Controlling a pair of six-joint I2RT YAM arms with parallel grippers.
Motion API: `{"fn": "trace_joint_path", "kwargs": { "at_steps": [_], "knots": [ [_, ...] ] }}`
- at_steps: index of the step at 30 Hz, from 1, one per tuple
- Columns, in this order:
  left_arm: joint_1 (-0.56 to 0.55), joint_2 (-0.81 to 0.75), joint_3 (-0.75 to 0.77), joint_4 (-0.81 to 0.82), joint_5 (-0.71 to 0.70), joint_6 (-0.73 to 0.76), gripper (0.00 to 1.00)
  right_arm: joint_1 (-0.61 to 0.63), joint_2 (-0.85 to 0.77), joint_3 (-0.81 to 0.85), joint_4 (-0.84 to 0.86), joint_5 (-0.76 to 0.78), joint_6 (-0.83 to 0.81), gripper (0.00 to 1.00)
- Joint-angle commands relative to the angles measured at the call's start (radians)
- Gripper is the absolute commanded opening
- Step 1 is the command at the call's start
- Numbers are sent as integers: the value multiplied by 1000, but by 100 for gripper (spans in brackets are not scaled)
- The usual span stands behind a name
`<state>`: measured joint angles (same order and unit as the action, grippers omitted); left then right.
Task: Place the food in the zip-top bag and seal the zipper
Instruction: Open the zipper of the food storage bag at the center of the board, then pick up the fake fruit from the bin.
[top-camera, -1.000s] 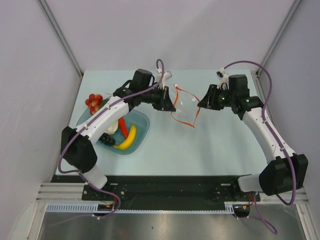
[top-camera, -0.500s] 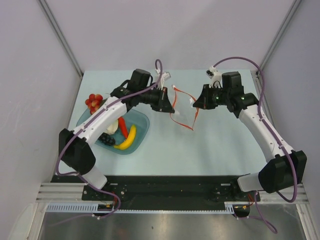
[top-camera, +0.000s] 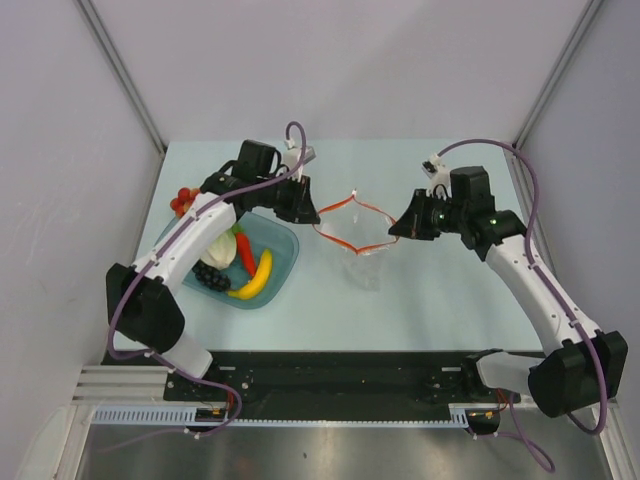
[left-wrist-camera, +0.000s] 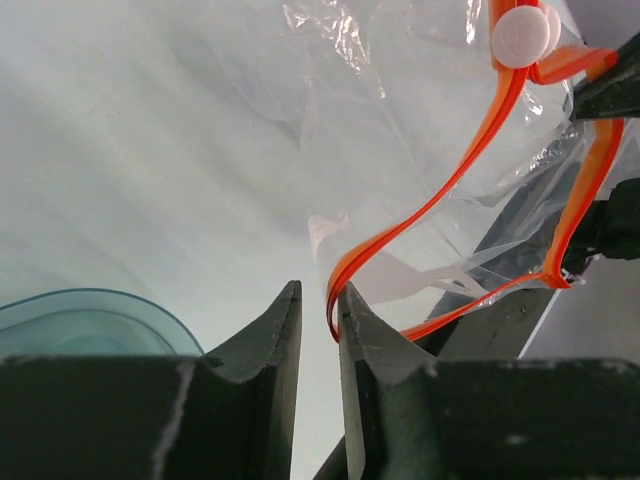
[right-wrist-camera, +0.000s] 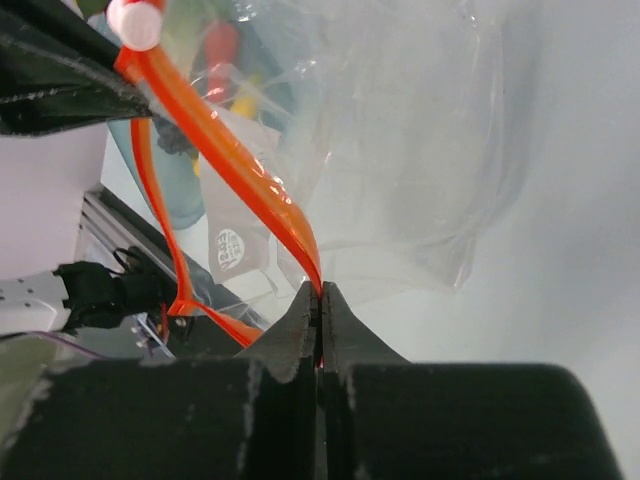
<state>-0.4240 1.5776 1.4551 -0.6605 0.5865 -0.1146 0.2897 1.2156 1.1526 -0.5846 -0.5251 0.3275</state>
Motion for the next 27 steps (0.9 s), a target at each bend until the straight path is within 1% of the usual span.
{"fn": "trace_joint_path", "kwargs": {
  "at_steps": [1, 2, 4, 5, 6, 7, 9, 10, 11, 13, 14, 16, 17, 18, 20, 21, 24, 27],
  "knots": [
    [7, -1, 40, -42, -8, 111, 26, 0, 24, -36, 104, 26, 152, 0],
    [8, 1, 44, -50, -8, 112, 29, 0, 31, -43, 115, 37, 181, 0],
    [16, 8, 60, -89, -8, 179, 34, 0, 45, -68, 126, 43, 224, 0],
    [21, 13, 74, -135, 15, 197, 43, 0, 50, -71, 138, 48, 229, 0],
    [40, 18, 103, -158, 36, 242, 50, 0, 55, -73, 138, 54, 232, 0],
    [57, 19, 117, -177, 94, 253, 63, 0, 64, -71, 140, 60, 232, 0],
    [128, 3, 143, -171, 143, 260, 76, 0, 73, -64, 146, 62, 232, 0],
    [152, -13, 155, -160, 154, 262, 88, 2, 84, -54, 147, 62, 234, 0],
    [198, -19, 171, -150, 145, 265, 93, 5, 90, -51, 147, 62, 234, 0],
    [240, -5, 229, -157, 112, 297, 95, 11, 94, -42, 154, 63, 232, 0],
    [284, 2, 247, -175, 80, 311, 95, 20, 99, -36, 154, 69, 231, 0],
    [327, 19, 289, -188, 44, 343, 95, 29, 102, -28, 155, 74, 228, 0],
    [365, 36, 298, -191, -2, 360, 95, 32, 102, -21, 157, 79, 220, 0],
    [379, 44, 310, -189, -35, 409, 94, 40, 105, -18, 155, 83, 217, 0],
    [402, 71, 324, -177, -126, 463, 93, 43, 108, -4, 154, 96, 209, 0],
    [406, 82, 329, -176, -202, 524, 93, 49, 111, 2, 147, 102, 206, 0],
    [407, 133, 340, -174, -322, 623, 90, 61, 117, 21, 143, 117, 199, 0],
    [407, 176, 337, -160, -367, 673, 90, 69, 130, 32, 141, 131, 196, 0]
  ]
}}
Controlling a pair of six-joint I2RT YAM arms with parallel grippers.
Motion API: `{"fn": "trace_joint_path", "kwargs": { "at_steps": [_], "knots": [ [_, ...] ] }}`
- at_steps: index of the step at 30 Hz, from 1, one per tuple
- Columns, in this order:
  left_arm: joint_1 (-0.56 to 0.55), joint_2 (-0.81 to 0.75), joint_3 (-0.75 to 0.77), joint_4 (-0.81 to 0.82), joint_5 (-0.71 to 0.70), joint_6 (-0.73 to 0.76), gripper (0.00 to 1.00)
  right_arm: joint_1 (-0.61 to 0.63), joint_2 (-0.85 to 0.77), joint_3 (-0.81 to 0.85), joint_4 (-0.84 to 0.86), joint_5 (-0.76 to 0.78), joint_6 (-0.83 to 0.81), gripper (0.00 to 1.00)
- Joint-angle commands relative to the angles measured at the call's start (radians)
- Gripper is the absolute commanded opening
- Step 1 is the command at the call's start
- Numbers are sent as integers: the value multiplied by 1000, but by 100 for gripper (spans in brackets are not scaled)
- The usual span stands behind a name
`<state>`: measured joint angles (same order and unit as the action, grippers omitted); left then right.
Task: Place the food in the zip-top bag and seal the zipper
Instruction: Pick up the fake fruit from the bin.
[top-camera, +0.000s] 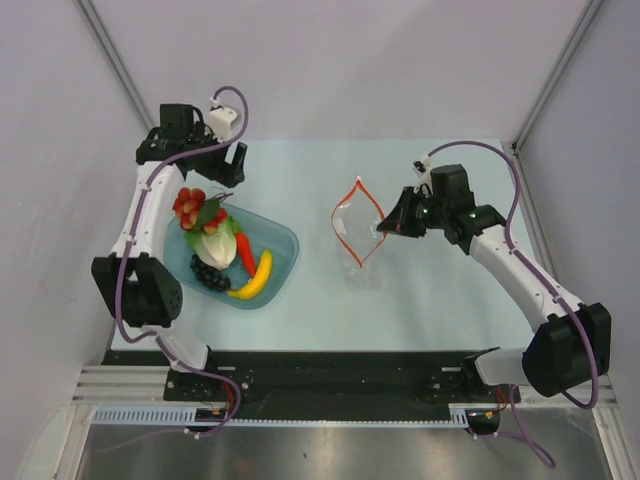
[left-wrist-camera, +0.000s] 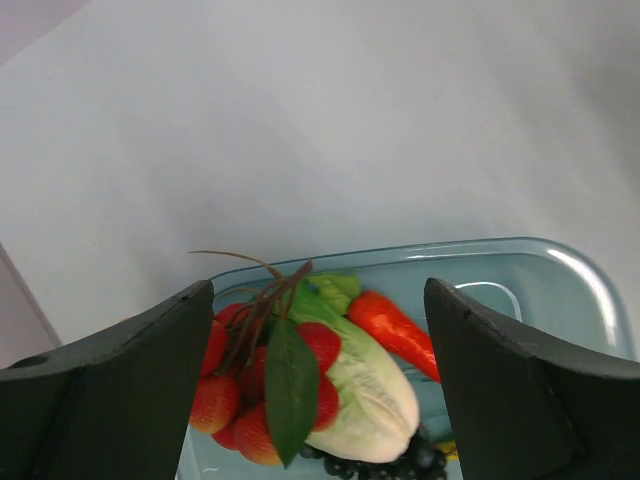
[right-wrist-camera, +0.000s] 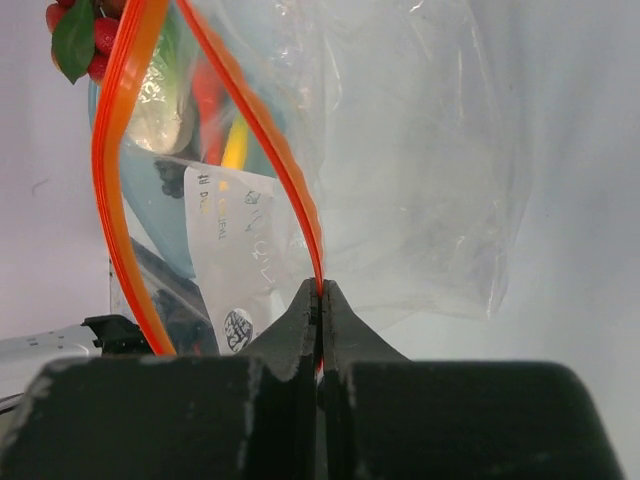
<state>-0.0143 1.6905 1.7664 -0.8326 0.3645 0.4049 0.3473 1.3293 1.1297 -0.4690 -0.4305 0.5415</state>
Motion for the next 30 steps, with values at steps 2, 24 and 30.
{"fn": "trace_joint_path", "kwargs": {
  "at_steps": [2, 24, 30],
  "knots": [
    [-3, 86, 24, 18, -177, 173, 90, 15, 21, 59, 24, 42, -18, 0],
    [-24, 181, -62, -55, -349, 307, 29, 22, 102, 150, -23, 41, -97, 0],
    [-49, 88, -45, -144, -265, 282, 0, 24, 87, 145, -22, 44, -110, 0]
  ]
}}
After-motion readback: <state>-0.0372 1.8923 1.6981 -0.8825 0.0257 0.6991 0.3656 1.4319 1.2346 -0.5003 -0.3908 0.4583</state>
